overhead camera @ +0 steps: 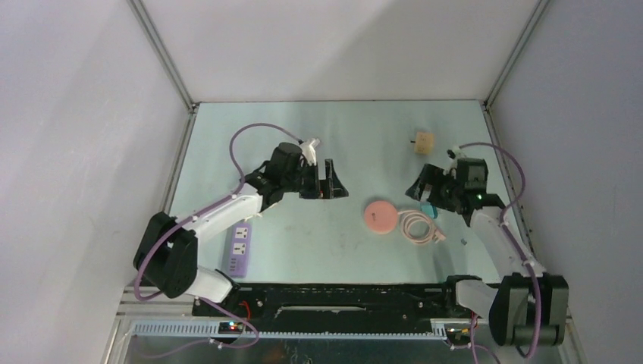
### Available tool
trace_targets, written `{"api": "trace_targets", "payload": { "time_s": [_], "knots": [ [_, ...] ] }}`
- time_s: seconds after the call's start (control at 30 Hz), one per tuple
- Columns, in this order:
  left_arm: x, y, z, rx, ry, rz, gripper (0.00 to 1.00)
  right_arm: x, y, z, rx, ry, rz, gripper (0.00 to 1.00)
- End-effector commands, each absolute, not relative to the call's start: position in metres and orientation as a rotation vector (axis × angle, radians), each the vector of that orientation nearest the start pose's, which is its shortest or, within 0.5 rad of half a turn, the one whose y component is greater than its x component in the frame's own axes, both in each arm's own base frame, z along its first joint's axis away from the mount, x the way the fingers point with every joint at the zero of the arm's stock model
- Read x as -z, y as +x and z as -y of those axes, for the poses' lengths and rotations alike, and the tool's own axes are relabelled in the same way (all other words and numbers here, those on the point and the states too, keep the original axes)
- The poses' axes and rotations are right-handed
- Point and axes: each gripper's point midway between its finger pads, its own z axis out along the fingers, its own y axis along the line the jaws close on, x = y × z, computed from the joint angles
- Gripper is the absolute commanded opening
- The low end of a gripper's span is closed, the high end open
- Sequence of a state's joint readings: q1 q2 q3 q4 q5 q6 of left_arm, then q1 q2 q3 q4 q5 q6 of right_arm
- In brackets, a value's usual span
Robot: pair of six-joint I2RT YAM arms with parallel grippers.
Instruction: Insert the plug
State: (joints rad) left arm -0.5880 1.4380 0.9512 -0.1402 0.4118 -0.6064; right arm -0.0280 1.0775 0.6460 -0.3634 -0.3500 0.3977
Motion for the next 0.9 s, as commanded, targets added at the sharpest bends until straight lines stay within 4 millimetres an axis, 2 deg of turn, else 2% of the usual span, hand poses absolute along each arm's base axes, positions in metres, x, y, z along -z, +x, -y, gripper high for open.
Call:
{"api": "trace_targets", "payload": {
  "time_s": [0.0, 0.13, 0.23, 0.37, 0.5, 0.67, 0.83, 0.87],
  "knots": [
    [-0.174, 0.280, 0.287, 1.001, 0.274, -2.265, 0.98, -0.135, 0.305, -0.106, -0.593, 0.053, -2.352, 0.96],
    [-0.173, 0.275, 0.274, 0.946, 0.289, -2.244, 0.98, -0.121, 0.316, -0.135, -0.616, -0.043, -2.449, 0.94],
    [-0.166, 0.269, 0.266, 0.920, 0.286, -2.259, 0.98, -0.099, 0.314, -0.144, -0.665, -0.018, -2.535, 0.92],
    [-0.151, 0.255, 0.264, 0.950, 0.288, -2.291, 0.98, -0.073, 0.296, -0.155, -0.728, -0.005, -2.669, 0.89],
    [-0.135, 0.241, 0.264, 1.014, 0.257, -2.309, 0.98, -0.058, 0.273, -0.179, -0.805, -0.032, -2.755, 0.89],
    [-0.126, 0.228, 0.263, 1.068, 0.232, -2.316, 0.97, -0.070, 0.242, -0.229, -1.079, -0.063, -2.748, 0.90],
    [-0.121, 0.215, 0.256, 1.059, 0.220, -2.310, 0.97, -0.099, 0.224, -0.290, -1.449, -0.082, -2.611, 0.90],
    [-0.120, 0.212, 0.257, 1.070, 0.223, -2.309, 0.97, -0.110, 0.227, -0.300, -1.502, -0.093, -2.556, 0.90]
  ]
}}
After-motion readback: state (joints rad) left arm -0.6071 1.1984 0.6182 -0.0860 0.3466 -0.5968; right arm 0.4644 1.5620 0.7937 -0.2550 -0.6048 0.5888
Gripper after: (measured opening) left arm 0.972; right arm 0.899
